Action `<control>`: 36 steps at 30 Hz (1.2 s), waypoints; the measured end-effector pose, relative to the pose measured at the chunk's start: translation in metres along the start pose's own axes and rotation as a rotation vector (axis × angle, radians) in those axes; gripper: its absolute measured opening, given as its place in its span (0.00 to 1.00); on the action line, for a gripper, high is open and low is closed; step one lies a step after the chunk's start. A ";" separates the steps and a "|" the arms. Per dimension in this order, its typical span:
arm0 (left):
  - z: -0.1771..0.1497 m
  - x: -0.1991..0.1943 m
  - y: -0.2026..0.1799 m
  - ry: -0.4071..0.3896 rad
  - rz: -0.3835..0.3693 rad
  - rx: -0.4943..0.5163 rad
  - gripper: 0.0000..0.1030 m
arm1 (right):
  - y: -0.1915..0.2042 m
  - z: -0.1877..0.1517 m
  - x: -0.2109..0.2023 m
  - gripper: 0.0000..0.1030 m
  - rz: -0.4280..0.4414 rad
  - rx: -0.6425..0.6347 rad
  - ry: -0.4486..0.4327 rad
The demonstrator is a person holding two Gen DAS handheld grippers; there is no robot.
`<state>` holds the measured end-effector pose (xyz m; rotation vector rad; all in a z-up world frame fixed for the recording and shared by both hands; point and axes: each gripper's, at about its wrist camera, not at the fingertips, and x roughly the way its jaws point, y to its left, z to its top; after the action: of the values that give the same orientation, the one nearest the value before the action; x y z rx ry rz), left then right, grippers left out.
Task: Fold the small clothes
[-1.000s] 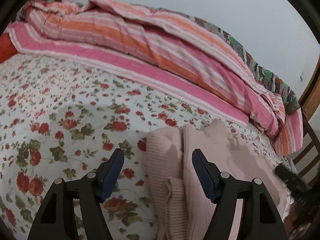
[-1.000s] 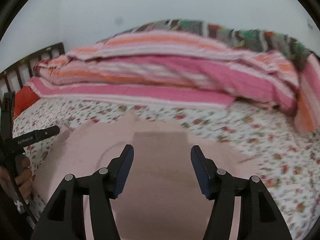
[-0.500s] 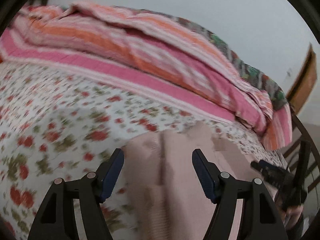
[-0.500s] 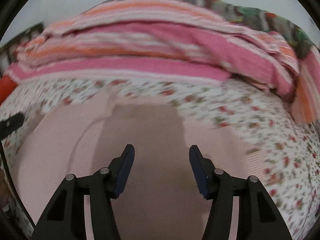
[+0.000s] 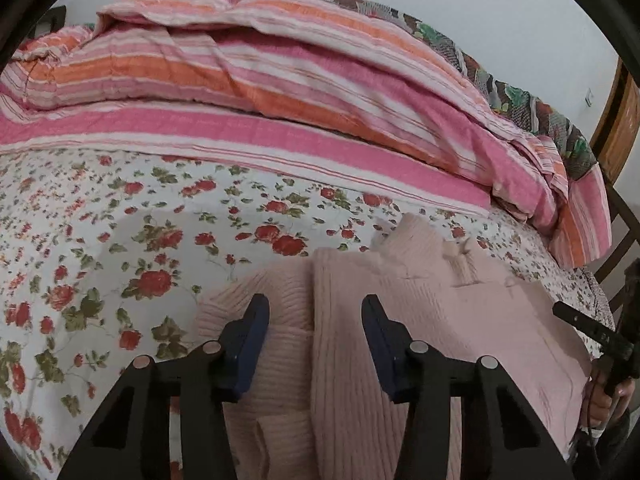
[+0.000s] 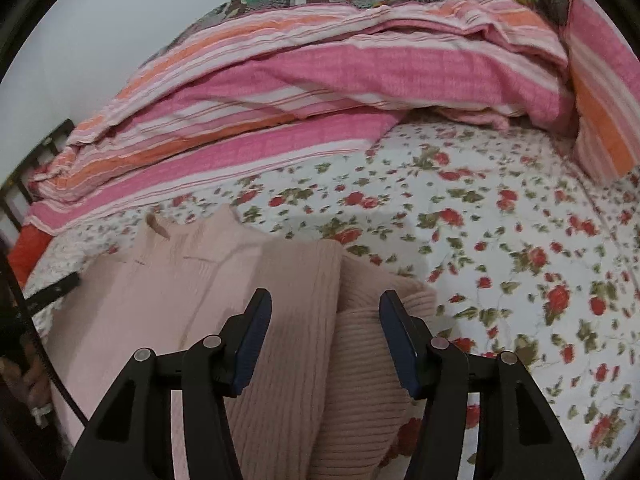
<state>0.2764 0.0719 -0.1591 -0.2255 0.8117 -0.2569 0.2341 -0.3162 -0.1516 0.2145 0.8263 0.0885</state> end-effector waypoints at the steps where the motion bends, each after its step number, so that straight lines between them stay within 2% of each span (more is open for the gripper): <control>1: 0.001 0.002 0.000 0.009 -0.009 0.002 0.44 | 0.002 0.002 0.002 0.54 0.008 -0.010 0.012; 3: 0.004 0.008 -0.002 0.027 -0.014 0.001 0.44 | 0.007 0.007 0.009 0.53 -0.024 -0.042 0.037; 4: 0.005 0.011 -0.001 0.036 -0.010 -0.004 0.44 | 0.008 0.009 0.015 0.46 -0.024 -0.045 0.046; 5: 0.005 0.015 -0.001 0.044 -0.005 -0.013 0.43 | 0.007 0.010 0.021 0.29 -0.011 -0.037 0.063; 6: 0.004 0.018 0.000 0.048 0.007 -0.022 0.41 | 0.006 0.009 0.028 0.17 0.014 -0.028 0.091; 7: 0.004 0.019 0.000 0.047 0.023 -0.030 0.33 | 0.007 0.007 0.029 0.07 0.024 -0.041 0.086; 10: 0.002 0.013 -0.002 0.014 0.018 -0.020 0.08 | 0.014 0.004 0.014 0.05 0.023 -0.096 -0.012; 12: 0.002 0.002 -0.004 -0.046 0.007 -0.011 0.07 | 0.013 0.005 -0.003 0.05 0.047 -0.098 -0.098; 14: 0.003 0.001 -0.004 -0.054 0.025 -0.009 0.07 | 0.006 0.006 -0.011 0.05 0.031 -0.075 -0.143; 15: 0.003 0.004 -0.004 -0.043 0.033 -0.014 0.07 | 0.002 0.006 -0.009 0.05 0.021 -0.055 -0.129; 18: 0.003 0.016 -0.004 0.006 0.071 -0.018 0.08 | 0.003 0.002 0.027 0.05 -0.074 -0.054 0.009; 20: 0.003 0.015 -0.004 0.010 0.071 -0.017 0.10 | 0.006 0.001 0.023 0.06 -0.101 -0.078 -0.001; 21: 0.003 0.011 -0.004 0.004 0.056 -0.015 0.13 | 0.007 0.000 0.016 0.09 -0.109 -0.086 -0.025; 24: 0.001 0.002 -0.002 -0.017 0.027 -0.025 0.33 | 0.014 -0.001 -0.016 0.30 -0.182 -0.079 -0.135; 26: -0.001 -0.007 0.000 -0.049 0.016 -0.028 0.59 | 0.026 0.003 -0.036 0.45 -0.162 -0.076 -0.181; 27: -0.002 -0.012 0.001 -0.071 0.008 -0.027 0.62 | 0.036 0.004 -0.042 0.49 -0.138 -0.083 -0.185; 28: -0.003 -0.016 0.002 -0.085 0.003 -0.026 0.63 | 0.052 0.006 -0.043 0.57 -0.129 -0.108 -0.155; 30: -0.003 -0.024 0.006 -0.105 0.003 -0.032 0.63 | 0.079 0.006 -0.033 0.58 -0.115 -0.147 -0.071; 31: -0.003 -0.026 0.007 -0.109 0.007 -0.036 0.64 | 0.092 0.003 -0.025 0.58 -0.069 -0.152 -0.042; 33: -0.003 -0.030 0.012 -0.117 0.021 -0.045 0.64 | 0.112 -0.006 -0.008 0.58 -0.031 -0.155 0.018; 36: -0.003 -0.036 0.019 -0.123 0.054 -0.052 0.64 | 0.135 -0.017 0.029 0.56 -0.080 -0.170 0.123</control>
<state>0.2531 0.1002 -0.1424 -0.2658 0.7018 -0.1697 0.2423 -0.1770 -0.1535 0.0160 0.9443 0.0967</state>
